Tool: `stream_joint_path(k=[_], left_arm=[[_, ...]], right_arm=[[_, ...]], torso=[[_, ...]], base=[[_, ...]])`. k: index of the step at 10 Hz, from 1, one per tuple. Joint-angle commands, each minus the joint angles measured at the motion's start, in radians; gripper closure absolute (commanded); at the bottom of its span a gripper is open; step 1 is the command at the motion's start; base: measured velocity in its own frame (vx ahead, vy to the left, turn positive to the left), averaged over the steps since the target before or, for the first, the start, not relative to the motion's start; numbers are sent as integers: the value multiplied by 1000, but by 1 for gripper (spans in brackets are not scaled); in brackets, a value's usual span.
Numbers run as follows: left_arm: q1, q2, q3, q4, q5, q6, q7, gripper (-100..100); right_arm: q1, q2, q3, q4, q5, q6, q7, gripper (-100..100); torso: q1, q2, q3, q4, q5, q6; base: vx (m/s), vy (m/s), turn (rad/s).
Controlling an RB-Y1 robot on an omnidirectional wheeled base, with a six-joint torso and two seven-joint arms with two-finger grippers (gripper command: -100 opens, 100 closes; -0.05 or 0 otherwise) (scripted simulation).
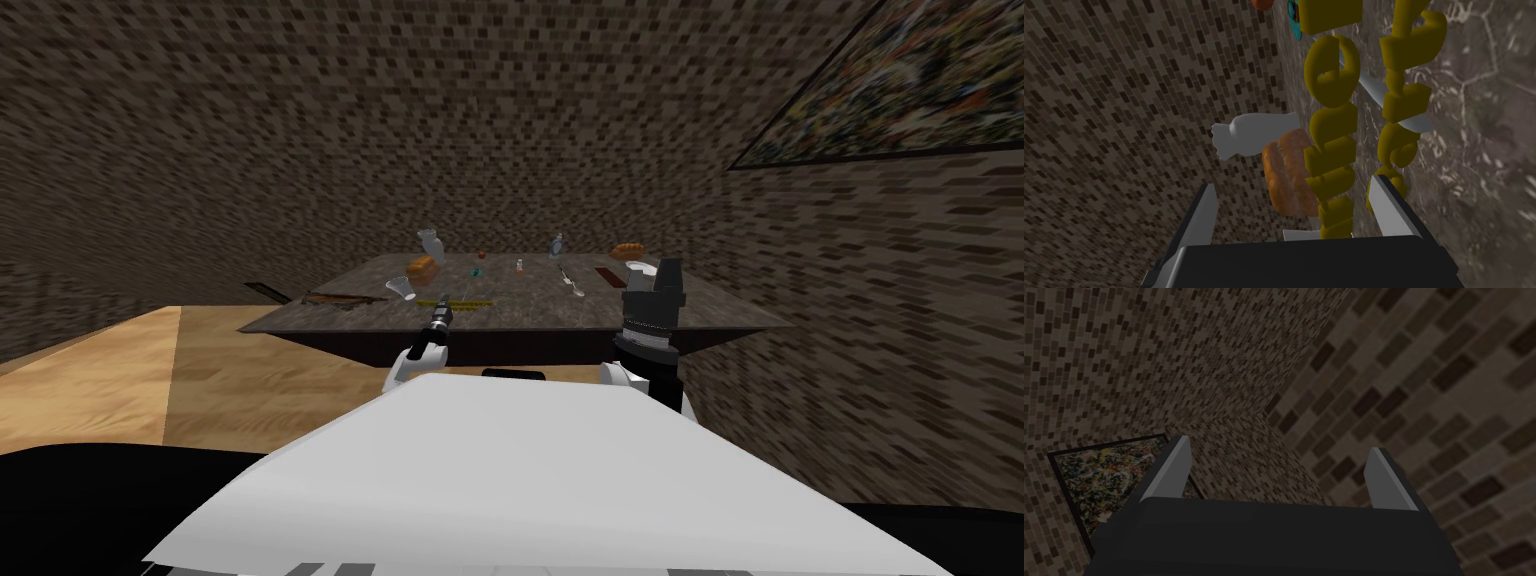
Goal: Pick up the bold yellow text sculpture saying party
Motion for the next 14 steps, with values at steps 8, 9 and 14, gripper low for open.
stream_joint_path(k=[8,9,14], left_arm=[[-2,-20,0,13,-3,17,-4,100],[-2,-20,0,13,-3,17,-4,100],[-43,65,-7,4,-11,81,-5,-100]], right_arm=[[0,0,0,0,0,0,0,0],[0,0,0,0,0,0,0,0],[0,0,0,0,0,0,0,0]], torso=[[1,4,3,1,0,0],[1,4,3,1,0,0],[4,11,6,2,1,0]], base=[[9,-1,2],[0,0,0],[-64,33,40]])
